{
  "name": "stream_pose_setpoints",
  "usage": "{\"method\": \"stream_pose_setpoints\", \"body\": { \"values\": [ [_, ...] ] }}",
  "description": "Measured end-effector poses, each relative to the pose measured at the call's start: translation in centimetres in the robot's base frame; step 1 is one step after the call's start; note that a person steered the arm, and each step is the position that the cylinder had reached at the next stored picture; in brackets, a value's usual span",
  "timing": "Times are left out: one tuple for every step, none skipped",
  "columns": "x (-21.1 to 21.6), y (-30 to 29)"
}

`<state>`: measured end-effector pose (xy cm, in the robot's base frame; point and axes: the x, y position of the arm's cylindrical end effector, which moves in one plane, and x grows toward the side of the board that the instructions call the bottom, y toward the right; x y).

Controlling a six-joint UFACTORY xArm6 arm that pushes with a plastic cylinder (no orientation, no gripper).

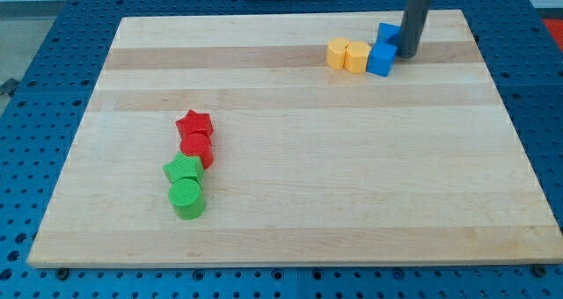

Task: Move the blue blocks along with the yellow blocks towards the left

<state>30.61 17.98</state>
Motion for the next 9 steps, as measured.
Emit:
{"method": "stream_pose_setpoints", "body": {
  "values": [
    [3.0,-0.2],
    [3.7,-2.6],
    [3.2,-6.0],
    [2.7,-7.3],
    [2.8,-7.2],
    [4.9,-10.9],
    [4.1,-18.6],
    [-1.0,-23.6],
    [-6.8,-23.9]
  ]
}}
